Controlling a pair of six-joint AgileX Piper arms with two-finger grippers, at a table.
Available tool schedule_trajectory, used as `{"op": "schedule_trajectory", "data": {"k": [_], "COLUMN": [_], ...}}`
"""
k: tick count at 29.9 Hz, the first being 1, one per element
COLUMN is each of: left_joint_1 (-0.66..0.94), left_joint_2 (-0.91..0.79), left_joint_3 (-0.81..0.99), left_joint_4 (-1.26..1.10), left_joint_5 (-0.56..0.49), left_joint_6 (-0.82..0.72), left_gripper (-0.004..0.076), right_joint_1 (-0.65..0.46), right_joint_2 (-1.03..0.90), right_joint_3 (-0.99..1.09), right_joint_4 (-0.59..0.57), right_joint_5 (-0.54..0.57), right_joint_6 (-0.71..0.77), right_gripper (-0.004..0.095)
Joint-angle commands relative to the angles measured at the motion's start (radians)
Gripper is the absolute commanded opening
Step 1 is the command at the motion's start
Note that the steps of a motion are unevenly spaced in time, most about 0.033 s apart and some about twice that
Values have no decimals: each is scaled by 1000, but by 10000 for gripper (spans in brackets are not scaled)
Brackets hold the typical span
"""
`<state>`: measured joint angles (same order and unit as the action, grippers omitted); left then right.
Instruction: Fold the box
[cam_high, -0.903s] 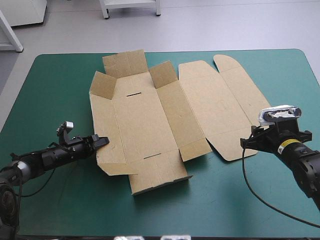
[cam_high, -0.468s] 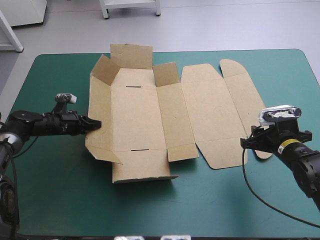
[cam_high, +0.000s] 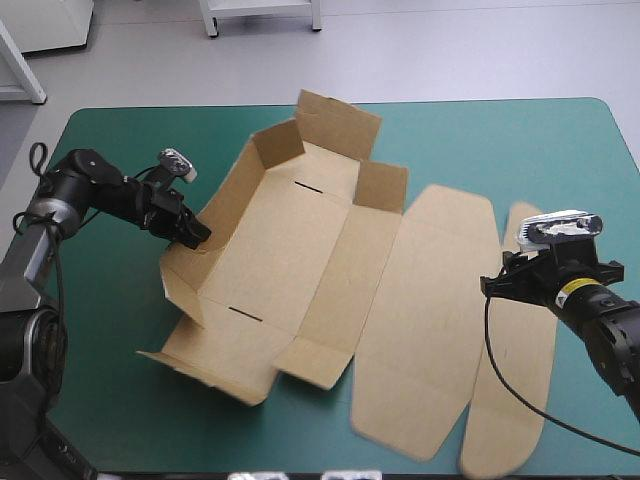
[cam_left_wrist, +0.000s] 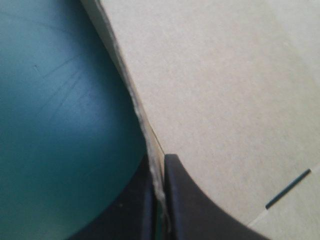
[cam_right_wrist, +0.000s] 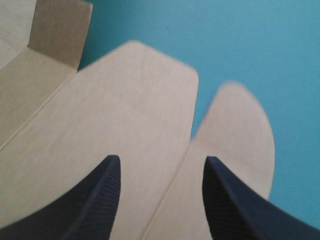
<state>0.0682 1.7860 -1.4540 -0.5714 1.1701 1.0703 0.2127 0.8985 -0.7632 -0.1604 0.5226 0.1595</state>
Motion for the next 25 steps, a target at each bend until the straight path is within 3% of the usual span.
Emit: {"op": "schedule_trajectory", "data": {"k": [1,8,12,14,19,22,25], "left_joint_1": [-71,-169,-244,-287,-370,-420,-471], "left_joint_2": [-29,-27,-27,-27,-33,-40,-54], "left_joint_3": [-103,-245,-270,-270,-267,-267,-256], "left_joint_4": [121,196,196,196,196,210,355], "left_joint_5": [1,-268,-581,-687,-675,-625,-636], "left_joint_6": [53,274,435,511,554,492,330], "left_gripper": [-7,-6,-6,-6,-9,-9,-9], "right_joint_1": [-3,-3,-3,-3,-3,-3,-3], "right_joint_2": [-8,-8,-8,-8,-3,18,41], "right_joint_3": [-38,-38,-38,-38,-38,-38,-38], "right_joint_4": [-10,-10,-8,-8,11,13,17], "right_joint_5": [-62,-66,-70,-70,-50,-4,9], "right_joint_6": [-3,-3,-3,-3,8,31,50], "right_gripper": [482,482,482,482,482,482,482]}}
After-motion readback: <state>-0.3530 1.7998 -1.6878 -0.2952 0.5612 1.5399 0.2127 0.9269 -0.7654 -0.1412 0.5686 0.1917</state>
